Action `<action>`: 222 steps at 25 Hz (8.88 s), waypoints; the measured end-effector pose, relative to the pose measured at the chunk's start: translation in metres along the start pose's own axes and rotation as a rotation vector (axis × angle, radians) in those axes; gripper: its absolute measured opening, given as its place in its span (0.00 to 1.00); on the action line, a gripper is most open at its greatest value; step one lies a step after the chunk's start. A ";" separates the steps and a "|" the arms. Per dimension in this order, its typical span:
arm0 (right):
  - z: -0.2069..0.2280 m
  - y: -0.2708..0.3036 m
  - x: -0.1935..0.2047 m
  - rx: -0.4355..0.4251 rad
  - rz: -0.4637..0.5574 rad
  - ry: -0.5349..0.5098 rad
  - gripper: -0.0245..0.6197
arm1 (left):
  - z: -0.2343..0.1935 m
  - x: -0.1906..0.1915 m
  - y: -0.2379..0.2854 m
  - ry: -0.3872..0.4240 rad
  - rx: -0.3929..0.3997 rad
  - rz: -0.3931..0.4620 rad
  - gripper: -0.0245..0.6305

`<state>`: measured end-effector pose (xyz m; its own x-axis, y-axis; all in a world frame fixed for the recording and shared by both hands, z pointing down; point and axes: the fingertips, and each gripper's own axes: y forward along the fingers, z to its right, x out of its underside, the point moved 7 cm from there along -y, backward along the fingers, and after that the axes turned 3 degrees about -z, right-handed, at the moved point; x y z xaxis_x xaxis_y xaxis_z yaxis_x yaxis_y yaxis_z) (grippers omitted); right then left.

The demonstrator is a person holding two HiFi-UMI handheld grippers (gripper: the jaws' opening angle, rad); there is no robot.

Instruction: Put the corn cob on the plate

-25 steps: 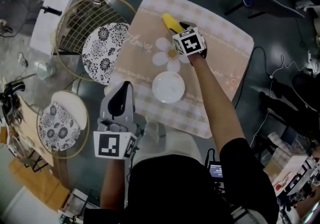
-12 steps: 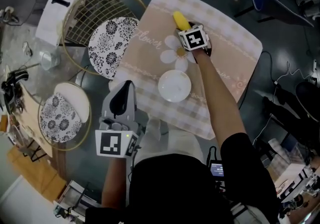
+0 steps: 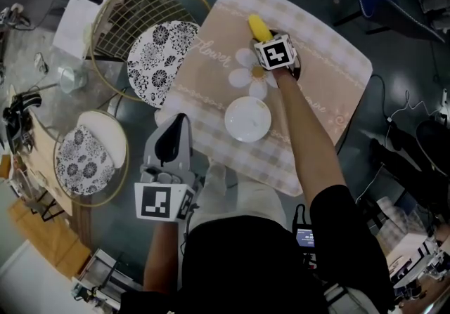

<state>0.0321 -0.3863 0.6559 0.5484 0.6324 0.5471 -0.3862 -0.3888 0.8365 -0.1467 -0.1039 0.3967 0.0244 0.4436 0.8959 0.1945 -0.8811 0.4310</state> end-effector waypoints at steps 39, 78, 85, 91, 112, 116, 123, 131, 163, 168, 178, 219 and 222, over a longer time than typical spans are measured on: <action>-0.059 -0.083 0.036 -0.059 0.098 -0.004 0.44 | 0.009 -0.006 -0.047 0.042 0.064 0.040 0.05; -0.170 -0.125 0.141 -0.083 0.031 0.018 0.44 | -0.006 0.023 -0.110 0.076 0.186 0.057 0.05; -0.179 -0.125 0.151 -0.078 0.031 0.041 0.44 | -0.008 0.031 -0.117 0.078 0.193 0.051 0.05; -0.185 -0.121 0.157 -0.071 0.017 0.046 0.44 | -0.009 0.032 -0.121 0.084 0.206 0.046 0.05; -0.183 -0.121 0.150 -0.025 0.081 0.085 0.46 | -0.023 0.032 -0.119 0.068 0.211 0.053 0.05; -0.183 -0.137 0.143 -0.012 0.098 0.089 0.45 | -0.022 0.027 -0.121 0.066 0.223 0.068 0.05; -0.188 -0.175 0.128 0.027 0.181 0.078 0.28 | -0.024 0.020 -0.127 0.060 0.236 0.098 0.05; -0.197 -0.227 0.105 0.048 0.292 0.070 0.13 | -0.030 0.003 -0.134 0.034 0.231 0.145 0.05; -0.277 -0.472 0.037 0.129 0.849 0.015 0.04 | 0.004 -0.059 -0.172 0.055 0.340 0.353 0.05; -0.286 -0.482 0.039 0.150 0.867 0.012 0.04 | 0.011 -0.062 -0.182 0.109 0.374 0.363 0.05; -0.292 -0.495 0.052 0.185 0.891 0.029 0.04 | 0.025 -0.057 -0.189 0.133 0.429 0.361 0.05; -0.294 -0.576 0.154 0.080 0.950 -0.035 0.04 | 0.158 -0.022 -0.275 0.213 0.379 0.373 0.05; -0.296 -0.582 0.159 0.069 0.949 -0.040 0.04 | 0.164 -0.023 -0.282 0.213 0.367 0.386 0.05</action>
<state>0.1244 0.1387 0.2465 0.0541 0.0100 0.9985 -0.6397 -0.7675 0.0424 -0.0418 0.1611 0.2368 -0.0296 0.0246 0.9993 0.5392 -0.8414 0.0366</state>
